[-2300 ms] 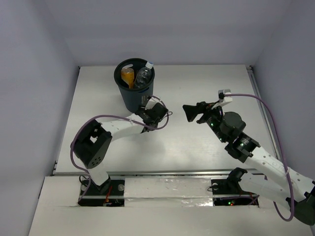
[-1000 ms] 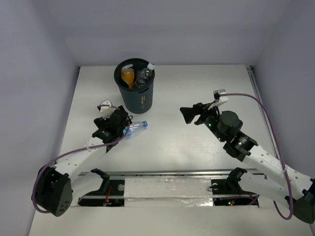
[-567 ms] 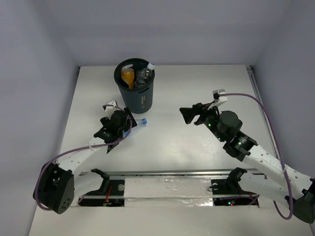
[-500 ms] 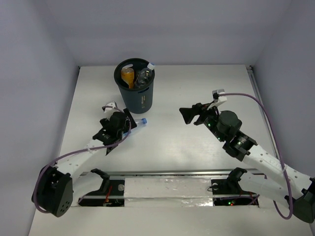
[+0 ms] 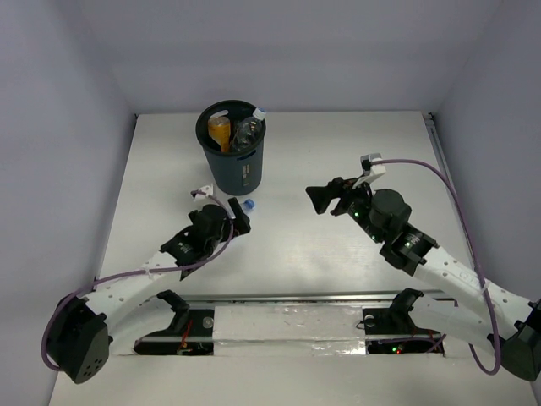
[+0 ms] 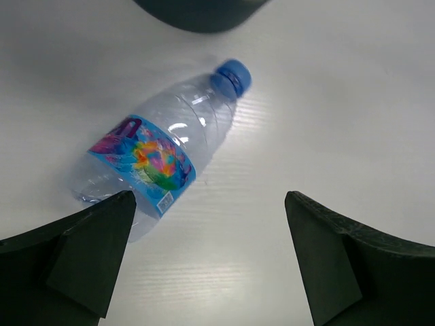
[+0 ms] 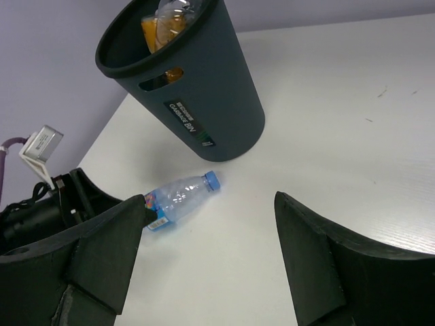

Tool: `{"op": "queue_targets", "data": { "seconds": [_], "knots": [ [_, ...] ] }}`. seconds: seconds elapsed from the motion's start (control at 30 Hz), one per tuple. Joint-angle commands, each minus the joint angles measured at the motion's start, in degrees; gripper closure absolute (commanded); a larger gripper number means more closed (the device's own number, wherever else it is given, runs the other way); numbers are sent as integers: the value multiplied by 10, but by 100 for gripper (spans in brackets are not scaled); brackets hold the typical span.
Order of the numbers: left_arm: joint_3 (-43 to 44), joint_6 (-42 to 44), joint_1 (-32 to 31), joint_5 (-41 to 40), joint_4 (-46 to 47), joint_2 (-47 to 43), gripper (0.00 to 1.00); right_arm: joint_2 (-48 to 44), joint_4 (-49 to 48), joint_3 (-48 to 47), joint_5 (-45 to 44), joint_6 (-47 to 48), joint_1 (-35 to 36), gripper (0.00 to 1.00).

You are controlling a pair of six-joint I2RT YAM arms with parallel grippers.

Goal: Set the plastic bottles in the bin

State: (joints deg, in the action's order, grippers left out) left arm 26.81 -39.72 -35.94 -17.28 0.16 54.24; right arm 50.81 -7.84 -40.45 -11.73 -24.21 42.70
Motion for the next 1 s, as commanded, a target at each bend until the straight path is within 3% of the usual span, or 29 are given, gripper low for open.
{"op": "queue_targets", "data": {
  "seconds": [0.0, 0.23, 0.43, 0.77, 0.97],
  "knots": [
    [48, -7, -38, -11, -16, -8, 10, 3, -10, -20, 1, 7, -4, 18],
    [90, 14, -56, -55, -52, -34, 9, 10, -10, -23, 6, 7, -4, 14],
    [114, 41, -56, -85, -91, 85, 5, 10, -11, -22, 6, 6, -4, 13],
    [108, 45, -56, -56, 11, 213, 5, 13, -14, -23, 14, 6, -4, 12],
    [126, 50, -51, -83, 33, 262, 16, 14, -17, -21, 20, 5, -4, 13]
  ]
}}
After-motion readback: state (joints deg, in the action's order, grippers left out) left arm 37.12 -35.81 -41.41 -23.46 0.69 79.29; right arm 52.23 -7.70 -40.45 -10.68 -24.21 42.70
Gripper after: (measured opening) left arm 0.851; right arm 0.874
